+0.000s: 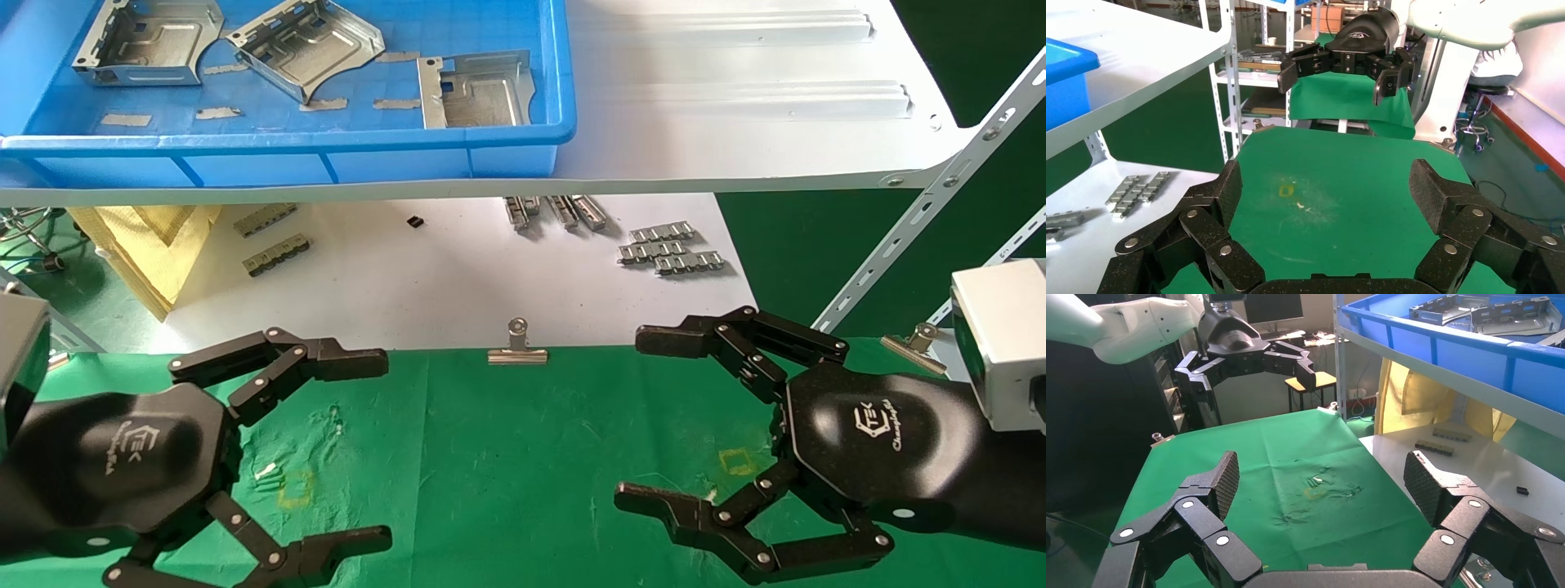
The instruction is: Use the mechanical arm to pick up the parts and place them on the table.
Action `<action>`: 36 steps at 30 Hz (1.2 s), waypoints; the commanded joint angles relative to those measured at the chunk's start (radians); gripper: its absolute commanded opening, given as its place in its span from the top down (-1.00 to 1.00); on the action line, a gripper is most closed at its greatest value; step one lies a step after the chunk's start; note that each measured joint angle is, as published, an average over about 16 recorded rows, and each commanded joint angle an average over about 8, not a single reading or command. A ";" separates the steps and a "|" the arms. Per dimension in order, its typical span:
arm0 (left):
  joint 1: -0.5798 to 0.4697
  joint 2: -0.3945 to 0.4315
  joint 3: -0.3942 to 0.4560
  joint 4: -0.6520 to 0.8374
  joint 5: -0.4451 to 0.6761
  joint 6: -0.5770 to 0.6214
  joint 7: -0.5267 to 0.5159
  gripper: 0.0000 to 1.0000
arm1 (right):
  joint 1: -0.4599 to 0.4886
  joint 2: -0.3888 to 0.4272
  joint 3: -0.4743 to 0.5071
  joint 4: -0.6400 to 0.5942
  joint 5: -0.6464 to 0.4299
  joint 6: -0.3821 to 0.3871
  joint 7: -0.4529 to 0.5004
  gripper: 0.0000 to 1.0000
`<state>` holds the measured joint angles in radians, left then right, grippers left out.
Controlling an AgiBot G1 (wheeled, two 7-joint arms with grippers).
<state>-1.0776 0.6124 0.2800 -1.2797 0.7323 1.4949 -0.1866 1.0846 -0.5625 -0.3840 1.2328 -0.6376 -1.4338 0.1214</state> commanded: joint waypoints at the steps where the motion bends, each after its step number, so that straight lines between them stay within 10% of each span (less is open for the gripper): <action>1: 0.000 0.000 0.000 0.000 0.000 0.000 0.000 -1.00 | 0.000 0.000 0.000 0.000 0.000 0.000 0.000 -1.00; 11: 0.000 0.000 0.000 0.000 0.000 0.000 0.000 -1.00 | 0.000 0.000 0.000 0.000 0.000 0.000 0.000 -0.96; 19: 0.000 0.000 0.000 0.000 0.000 0.000 0.000 -1.00 | 0.000 0.000 0.000 0.000 0.000 0.000 0.000 1.00; 36: 0.000 0.000 0.000 0.000 0.000 0.000 0.000 -1.00 | 0.000 0.000 0.000 0.000 0.000 0.000 0.000 1.00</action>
<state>-1.0776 0.6124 0.2800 -1.2797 0.7323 1.4950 -0.1866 1.0846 -0.5625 -0.3840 1.2328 -0.6376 -1.4338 0.1214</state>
